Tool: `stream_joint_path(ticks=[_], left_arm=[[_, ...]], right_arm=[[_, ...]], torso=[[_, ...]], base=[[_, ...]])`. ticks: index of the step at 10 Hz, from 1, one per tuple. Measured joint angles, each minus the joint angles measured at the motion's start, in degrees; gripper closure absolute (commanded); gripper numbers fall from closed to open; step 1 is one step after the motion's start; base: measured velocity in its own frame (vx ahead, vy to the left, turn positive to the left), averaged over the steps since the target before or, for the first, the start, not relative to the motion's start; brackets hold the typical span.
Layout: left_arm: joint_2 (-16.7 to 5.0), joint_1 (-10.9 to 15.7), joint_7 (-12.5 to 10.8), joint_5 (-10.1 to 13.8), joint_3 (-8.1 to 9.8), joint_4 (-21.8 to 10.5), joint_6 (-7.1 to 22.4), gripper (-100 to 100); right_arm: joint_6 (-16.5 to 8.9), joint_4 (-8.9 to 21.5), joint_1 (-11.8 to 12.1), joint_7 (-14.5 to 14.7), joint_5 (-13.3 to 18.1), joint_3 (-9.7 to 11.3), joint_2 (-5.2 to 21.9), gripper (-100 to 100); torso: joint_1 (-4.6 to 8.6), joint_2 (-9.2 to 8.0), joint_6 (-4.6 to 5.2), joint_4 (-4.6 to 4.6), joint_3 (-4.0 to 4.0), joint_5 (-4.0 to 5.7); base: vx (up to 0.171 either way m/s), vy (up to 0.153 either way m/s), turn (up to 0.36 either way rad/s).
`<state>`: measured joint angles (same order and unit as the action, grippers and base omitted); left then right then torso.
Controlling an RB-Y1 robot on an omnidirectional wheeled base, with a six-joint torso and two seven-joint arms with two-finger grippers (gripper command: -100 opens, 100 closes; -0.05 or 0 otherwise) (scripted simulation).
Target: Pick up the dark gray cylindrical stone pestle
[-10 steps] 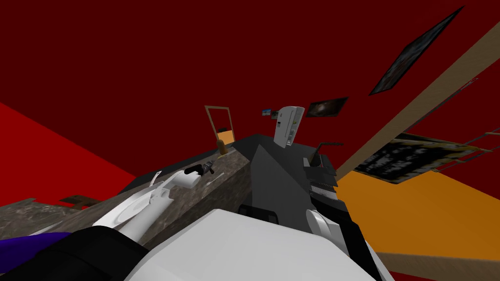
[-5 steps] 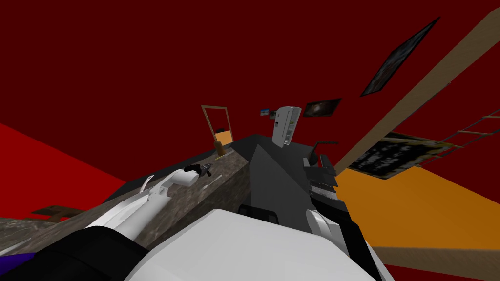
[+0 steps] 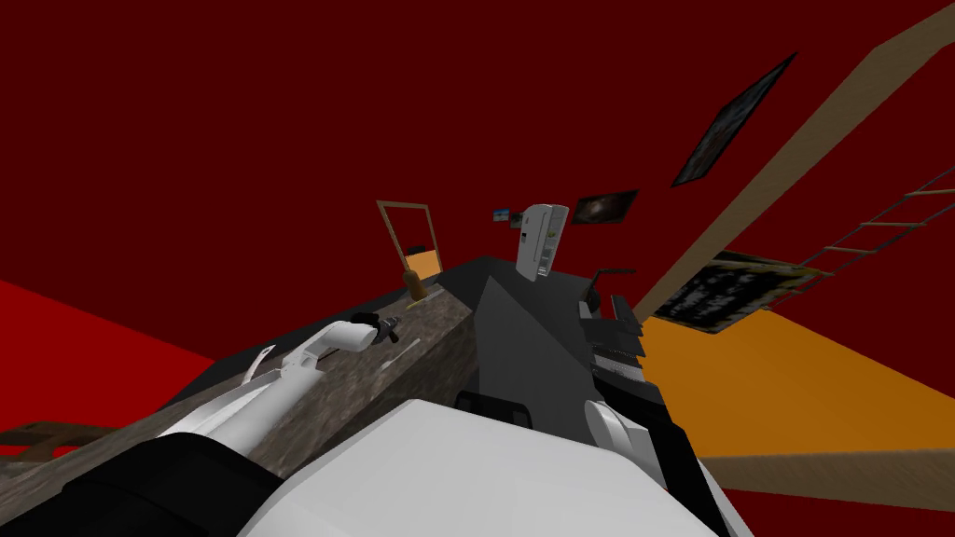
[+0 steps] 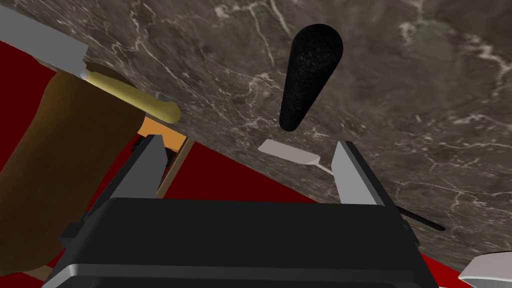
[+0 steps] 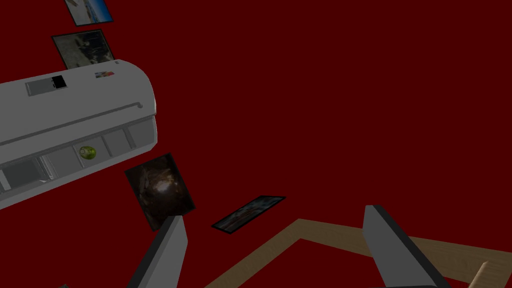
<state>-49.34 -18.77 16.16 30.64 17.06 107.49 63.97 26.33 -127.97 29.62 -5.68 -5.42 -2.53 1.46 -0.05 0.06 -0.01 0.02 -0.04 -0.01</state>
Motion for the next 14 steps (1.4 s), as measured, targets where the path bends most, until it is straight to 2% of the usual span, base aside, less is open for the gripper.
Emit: stream_joint_path(ticks=[3,5,7,12,13,14], left_arm=[[-1.4,0.1,2.7,3.2,0.38,-2.8,4.3,-100],[-2.8,0.9,5.1,6.1,0.32,-5.9,7.6,-100],[-3.4,1.0,6.1,7.6,0.42,-6.6,10.1,-100],[-5.1,1.5,10.4,12.7,0.33,-11.2,15.9,-100],[-5.1,1.6,10.6,12.8,0.31,-11.2,16.2,0],[-5.1,1.6,10.6,12.7,0.31,-11.2,16.2,-100]], right_arm=[[0.0,0.0,0.0,0.0,0.0,0.0,0.0,0],[0.0,0.0,0.0,0.0,0.0,0.0,0.0,0],[0.0,0.0,0.0,0.0,0.0,0.0,0.0,0],[0.0,0.0,0.0,0.0,0.0,0.0,0.0,0],[0.0,0.0,0.0,0.0,0.0,0.0,0.0,0],[0.0,0.0,0.0,0.0,0.0,0.0,0.0,0]], torso=[[-0.05,0.01,-0.01,0.0,-0.01,-0.01],[-0.11,0.03,-0.01,0.01,-0.02,-0.03],[-0.04,-0.01,-0.02,0.0,0.01,-0.01],[-0.07,-0.03,-0.02,0.0,0.01,-0.02],[0.02,-0.07,-0.04,-0.02,0.04,0.0],[0.06,-0.07,-0.04,-0.02,0.04,0.01]], base=[[0.023,0.029,-0.082],[0.019,0.039,-0.092],[0.018,0.025,-0.087],[0.01,0.03,-0.077],[0.0,0.0,0.0],[-0.077,0.008,-0.282]])
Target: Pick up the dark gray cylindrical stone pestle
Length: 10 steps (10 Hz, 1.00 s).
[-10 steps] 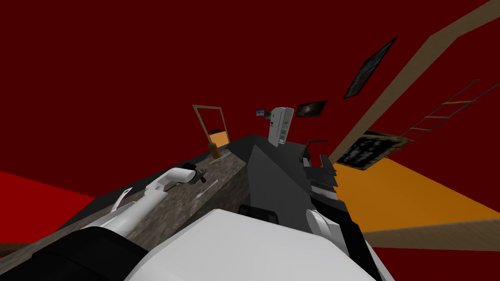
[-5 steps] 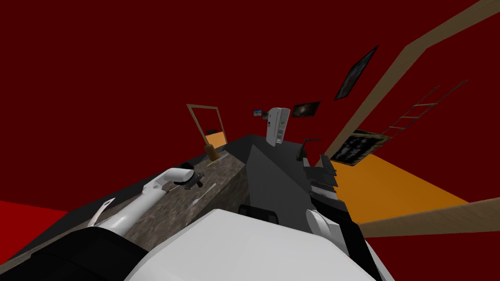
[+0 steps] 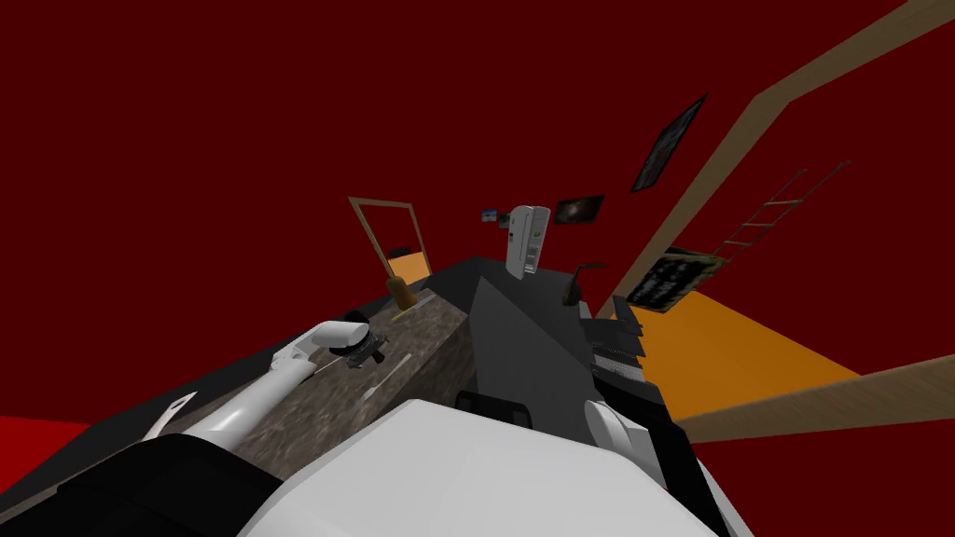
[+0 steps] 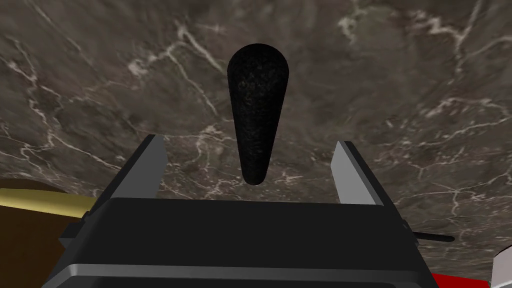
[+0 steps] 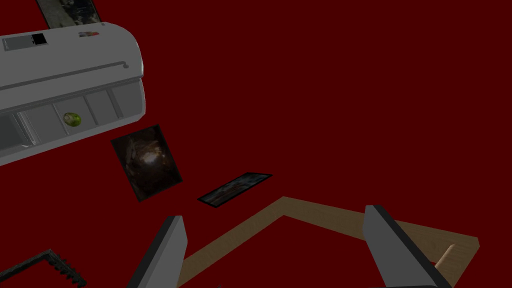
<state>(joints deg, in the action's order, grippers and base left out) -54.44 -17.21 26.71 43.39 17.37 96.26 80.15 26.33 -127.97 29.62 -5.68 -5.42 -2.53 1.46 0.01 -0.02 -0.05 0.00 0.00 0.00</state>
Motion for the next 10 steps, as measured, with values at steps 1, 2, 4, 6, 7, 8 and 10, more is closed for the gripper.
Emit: stream_joint_path(ticks=[1,2,4,6,7,8,10], left_arm=[[0.2,0.5,-0.5,-0.4,-0.14,-1.0,-0.1,-100],[0.3,1.1,-1.0,-0.8,-0.22,-2.5,-0.4,-100],[0.6,2.0,-1.6,-1.4,-0.35,-5.1,-1.1,-100],[0.7,3.1,-2.3,-1.9,-0.47,-7.6,-1.4,-100],[0.9,3.9,-2.6,-2.3,-0.69,-9.1,-1.8,-100],[1.1,4.2,-3.0,-2.6,-0.78,-10.3,-2.1,-100],[1.3,4.7,-3.5,-3.0,-0.87,-11.4,-2.4,100]], right_arm=[[0.0,0.0,0.0,0.0,0.0,0.0,0.0,0],[0.0,0.0,0.0,0.0,0.0,0.0,0.0,0],[0.0,0.0,0.0,0.0,0.0,0.0,0.0,0],[0.0,0.0,0.0,0.0,0.0,0.0,0.0,0],[0.0,0.0,0.0,0.0,0.0,0.0,0.0,0],[0.0,0.0,0.0,0.0,0.0,0.0,0.0,0],[0.0,0.0,0.0,0.0,0.0,0.0,0.0,0]], torso=[[-0.01,-0.2,0.08,-0.03,0.1,0.0],[-0.11,-0.36,0.03,-0.08,0.2,-0.02],[-0.16,-0.42,0.01,-0.1,0.25,-0.04],[-0.04,-0.41,0.0,-0.1,0.24,-0.01],[-0.06,-0.37,0.01,-0.09,0.22,-0.01],[-0.07,-0.37,0.01,-0.09,0.22,-0.02],[-0.09,-0.24,-0.05,-0.07,0.15,-0.02]], base=[[-0.123,0.039,-0.293],[-0.124,0.058,-0.187],[-0.115,0.02,-0.197],[-0.104,0.005,-0.161],[-0.103,0.011,-0.202],[-0.114,0.017,-0.207],[-0.03,0.006,-0.017]])
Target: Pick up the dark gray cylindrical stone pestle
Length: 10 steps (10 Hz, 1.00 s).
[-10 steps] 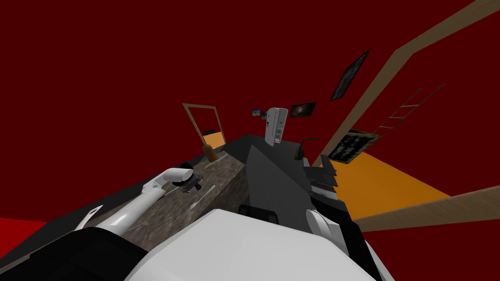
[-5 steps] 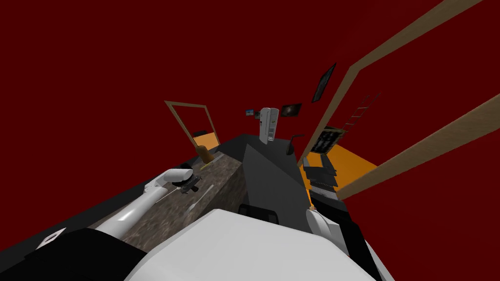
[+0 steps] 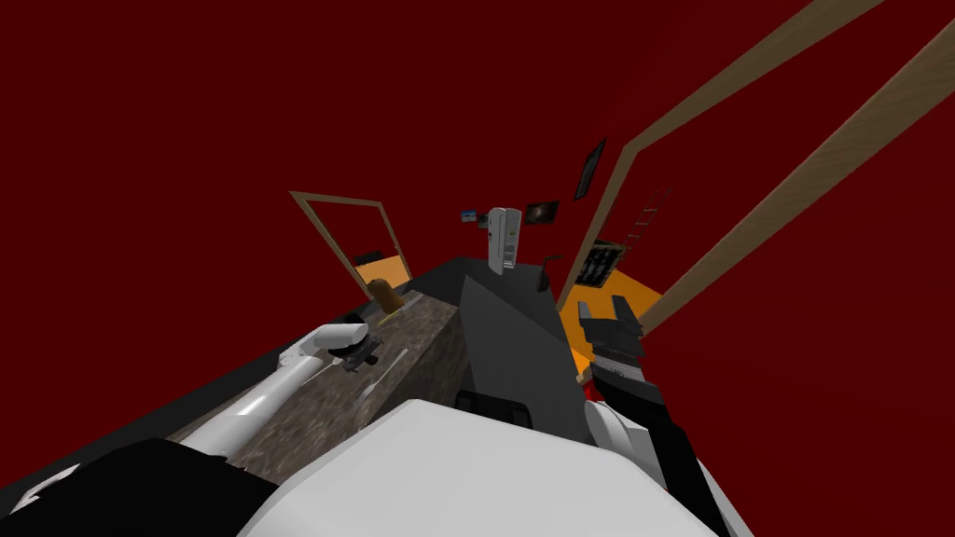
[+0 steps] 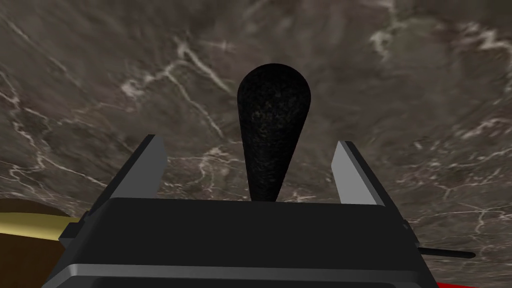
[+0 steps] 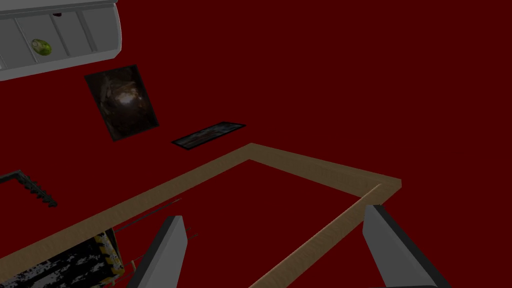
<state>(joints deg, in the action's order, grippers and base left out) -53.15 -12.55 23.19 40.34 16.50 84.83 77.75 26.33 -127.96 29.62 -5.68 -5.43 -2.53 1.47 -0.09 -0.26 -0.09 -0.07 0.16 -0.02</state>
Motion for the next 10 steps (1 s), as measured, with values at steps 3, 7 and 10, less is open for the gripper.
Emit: stream_joint_path(ticks=[3,7,10], left_arm=[[0.0,0.0,0.0,0.0,0.02,0.0,0.0,100],[-0.1,-0.4,0.2,0.3,0.08,1.1,0.2,100],[-0.5,-2.0,1.4,1.2,0.37,4.5,0.9,100]], right_arm=[[0.0,0.0,0.0,0.0,0.0,0.0,0.0,0],[0.0,0.0,0.0,0.0,0.0,0.0,0.0,0],[0.0,0.0,0.0,0.0,0.0,0.0,0.0,0]], torso=[[0.02,0.26,0.04,0.07,-0.16,-0.01],[0.04,0.44,-0.08,0.1,-0.25,0.02],[0.11,0.79,0.01,0.17,-0.45,0.03]], base=[[-0.002,0.0,0.002],[0.051,-0.004,0.136],[0.13,-0.02,0.198]])
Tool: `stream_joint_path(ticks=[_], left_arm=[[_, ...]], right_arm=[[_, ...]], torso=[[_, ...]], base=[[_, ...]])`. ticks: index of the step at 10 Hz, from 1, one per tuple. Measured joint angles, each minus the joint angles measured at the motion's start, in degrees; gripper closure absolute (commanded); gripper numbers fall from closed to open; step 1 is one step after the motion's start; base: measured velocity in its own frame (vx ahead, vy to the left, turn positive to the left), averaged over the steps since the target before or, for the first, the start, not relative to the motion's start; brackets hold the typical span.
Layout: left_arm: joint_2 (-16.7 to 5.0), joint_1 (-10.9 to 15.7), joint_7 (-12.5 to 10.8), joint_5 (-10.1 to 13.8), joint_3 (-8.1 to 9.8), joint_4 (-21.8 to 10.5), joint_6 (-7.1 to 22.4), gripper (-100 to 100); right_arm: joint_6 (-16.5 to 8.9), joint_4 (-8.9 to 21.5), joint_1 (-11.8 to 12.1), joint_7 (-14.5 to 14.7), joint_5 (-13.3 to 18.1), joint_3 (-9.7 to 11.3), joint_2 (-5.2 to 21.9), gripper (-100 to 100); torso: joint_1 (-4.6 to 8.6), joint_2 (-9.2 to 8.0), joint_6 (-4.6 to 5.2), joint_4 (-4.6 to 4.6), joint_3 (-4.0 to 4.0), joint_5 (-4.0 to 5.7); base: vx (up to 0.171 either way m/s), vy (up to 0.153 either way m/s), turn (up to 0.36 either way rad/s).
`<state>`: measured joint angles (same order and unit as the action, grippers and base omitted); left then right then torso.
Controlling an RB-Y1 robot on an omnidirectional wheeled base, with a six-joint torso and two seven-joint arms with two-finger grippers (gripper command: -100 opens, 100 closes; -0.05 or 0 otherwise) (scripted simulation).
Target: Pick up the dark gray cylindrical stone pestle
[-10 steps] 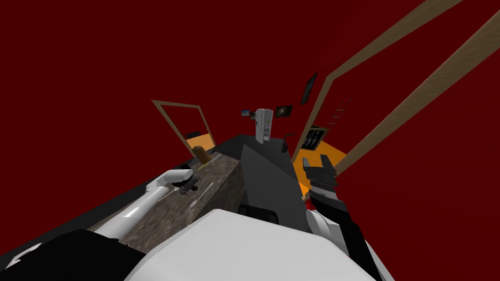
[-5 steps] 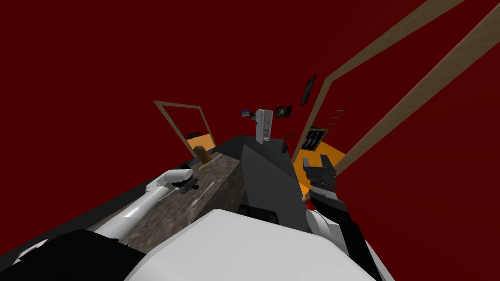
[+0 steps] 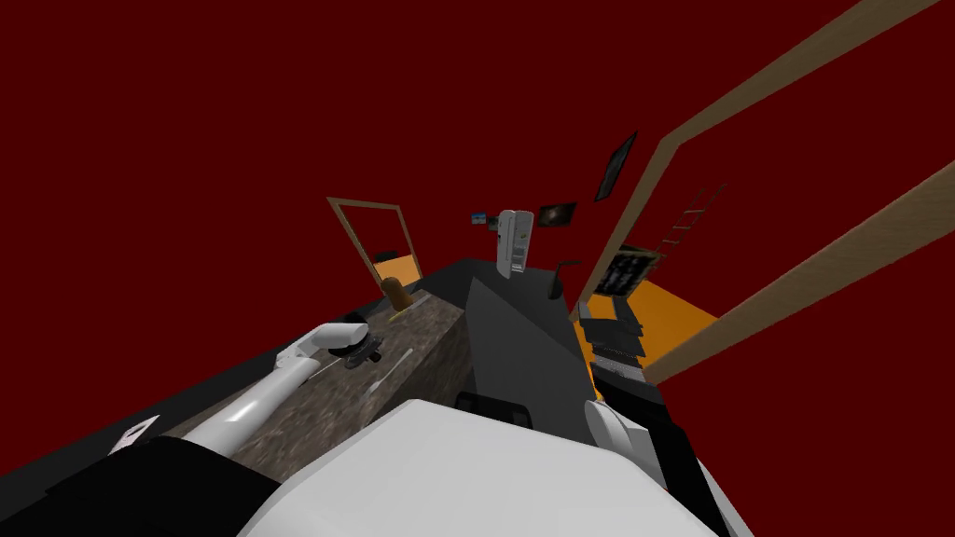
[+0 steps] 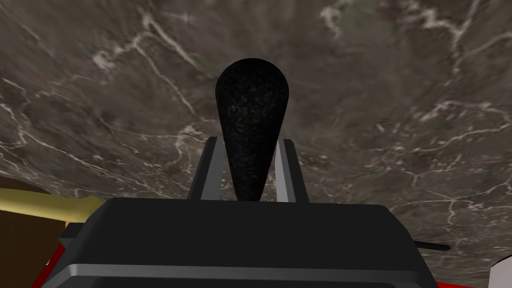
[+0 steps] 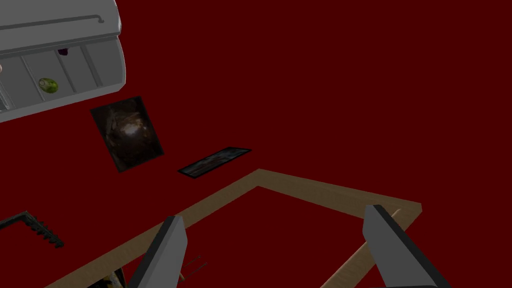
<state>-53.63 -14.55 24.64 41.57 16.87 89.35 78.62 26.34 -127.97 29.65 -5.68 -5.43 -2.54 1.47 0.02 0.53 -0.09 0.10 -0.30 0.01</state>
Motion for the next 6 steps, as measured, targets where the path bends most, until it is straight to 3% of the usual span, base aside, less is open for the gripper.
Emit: stream_joint_path(ticks=[5,6], left_arm=[[-0.8,-2.4,1.9,1.7,0.52,6.1,1.3,100],[-0.8,-2.4,2.0,1.8,0.54,6.2,1.4,0]], right_arm=[[0.0,0.0,0.0,0.0,0.0,0.0,0.0,0],[0.0,0.0,0.0,0.0,0.0,0.0,0.0,0]], torso=[[0.04,-0.13,0.02,-0.01,0.06,0.01],[-0.03,-0.24,0.09,-0.03,0.12,-0.01]], base=[[0.087,-0.025,0.164],[0.008,-0.004,-0.009]])
